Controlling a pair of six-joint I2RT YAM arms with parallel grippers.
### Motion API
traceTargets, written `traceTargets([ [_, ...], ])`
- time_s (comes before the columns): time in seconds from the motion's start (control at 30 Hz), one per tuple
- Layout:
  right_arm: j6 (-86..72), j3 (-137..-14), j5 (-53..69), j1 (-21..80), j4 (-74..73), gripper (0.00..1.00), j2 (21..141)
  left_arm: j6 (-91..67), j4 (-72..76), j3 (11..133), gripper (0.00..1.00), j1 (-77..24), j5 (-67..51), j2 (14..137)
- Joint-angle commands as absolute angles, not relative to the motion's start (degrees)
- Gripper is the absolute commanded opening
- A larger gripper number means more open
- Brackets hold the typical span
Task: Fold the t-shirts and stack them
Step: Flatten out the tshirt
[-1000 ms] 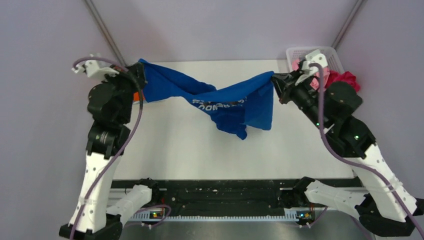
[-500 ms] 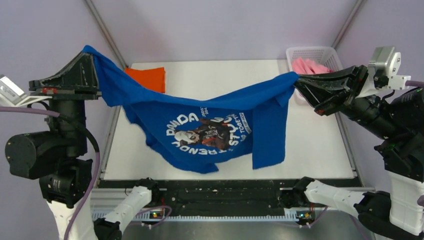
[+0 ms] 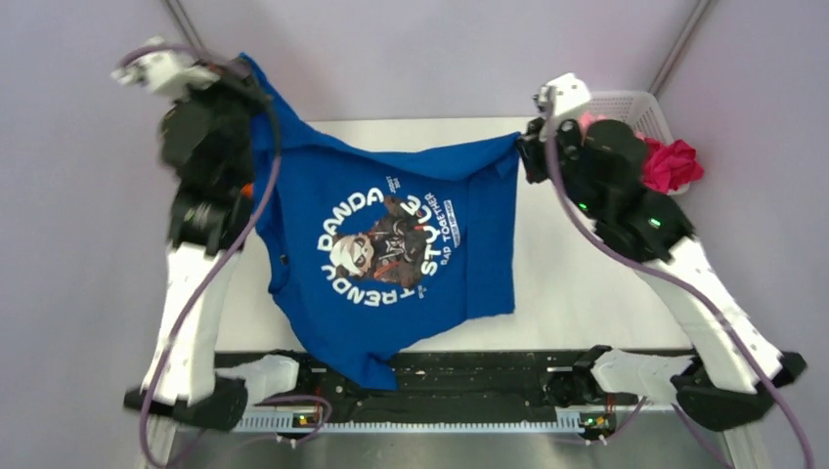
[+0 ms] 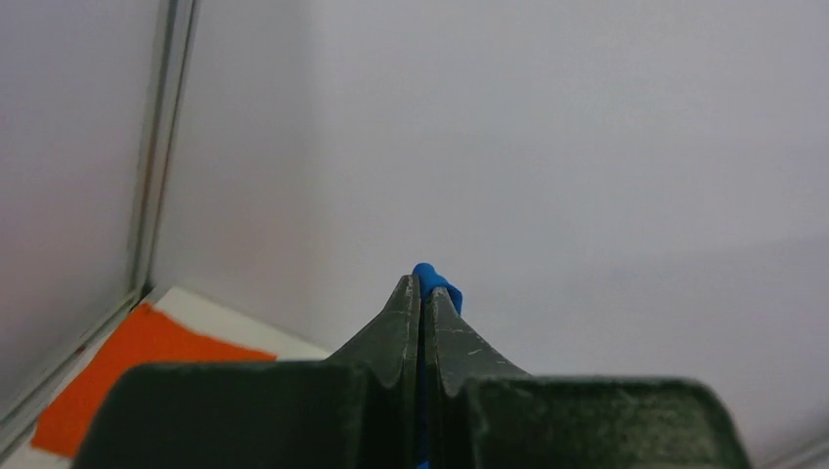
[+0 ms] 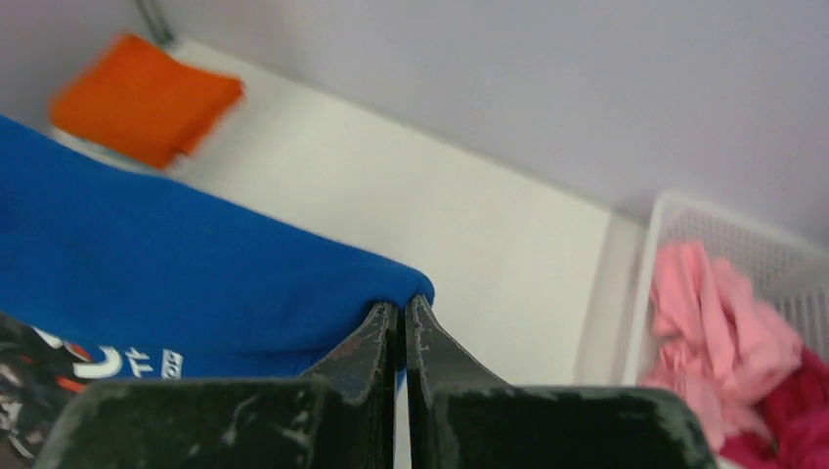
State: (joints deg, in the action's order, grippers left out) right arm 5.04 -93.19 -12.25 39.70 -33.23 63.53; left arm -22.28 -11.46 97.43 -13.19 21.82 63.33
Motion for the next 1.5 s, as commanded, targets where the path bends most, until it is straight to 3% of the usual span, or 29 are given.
traceTargets([
  [0.0,0.68,-82.11,-14.26,28.76,-25.63,0.0,69.85,-20.78,-9.8,93.87,0.0,-12.11,34.67,82.41],
  [0.13,-2.79,-76.7,-3.25,17.24,-17.18,0.0,80.26,-21.93,-11.59,102.91,0.0,-10.92,31.77,103.94],
  [0.2,-1.42,-76.82,2.49,13.81,-12.08,0.0,89.12,-21.88,-12.75,110.16,0.07,-10.67,31.79,113.89],
  [0.3,2.62,-82.46,1.44,11.86,-5.57,0.14,101.59,-23.36,-17.41,124.73,0.26,-9.76,27.35,128.04],
  [0.4,3.96,-91.73,-5.36,10.9,-4.13,0.39,112.3,-24.99,-22.95,138.27,0.45,-9.49,24.04,137.14],
  [0.43,3.81,-94.96,-7.65,10.82,-4.87,0.45,114.76,-24.93,-21.64,138.62,0.6,-9.49,23.8,137.54],
  [0.47,3.78,-97.57,-9.51,10.87,-6.01,0.56,116.57,-24.62,-19.78,137.25,0.77,-9.49,23.43,137.0],
  [0.5,3.79,-99.26,-10.14,10.86,-7.08,0.77,117.4,-24.31,-18.0,135.18,0.88,-9.49,23.25,135.85],
  [0.53,3.42,-99.72,-10.47,10.86,-7.75,0.95,117.36,-24.19,-16.81,132.66,0.93,-9.49,23.08,134.17],
  [0.57,2.73,-99.05,-10.63,10.83,-7.99,0.98,116.73,-24.19,-16.03,129.37,0.95,-9.49,22.78,132.46],
  [0.8,-10.49,-81.75,-8.83,10.92,-9.62,0.99,100.51,-29.84,-21.65,113.47,0.99,-10.18,17.52,117.21],
  [0.93,-19.38,-69.5,-6.86,12.73,-14.85,0.99,88.76,-32.83,-18.15,93.56,0.98,-12.83,11.84,104.3],
  [1.17,-25.22,-56.23,-13.78,31.41,-24.95,0.94,79.75,-39.21,-9.64,65.86,0.99,-18.32,4.45,91.65],
  [1.3,-28.71,-53.38,-16.1,39.92,-29.54,0.85,80.2,-40.88,-10.12,61.88,0.99,-18.37,1.57,93.36],
  [1.47,-31.31,-51.93,-14.65,43.2,-29.56,0.63,84.8,-42.77,-9.89,60.09,0.99,-18.37,0.76,96.81],
])
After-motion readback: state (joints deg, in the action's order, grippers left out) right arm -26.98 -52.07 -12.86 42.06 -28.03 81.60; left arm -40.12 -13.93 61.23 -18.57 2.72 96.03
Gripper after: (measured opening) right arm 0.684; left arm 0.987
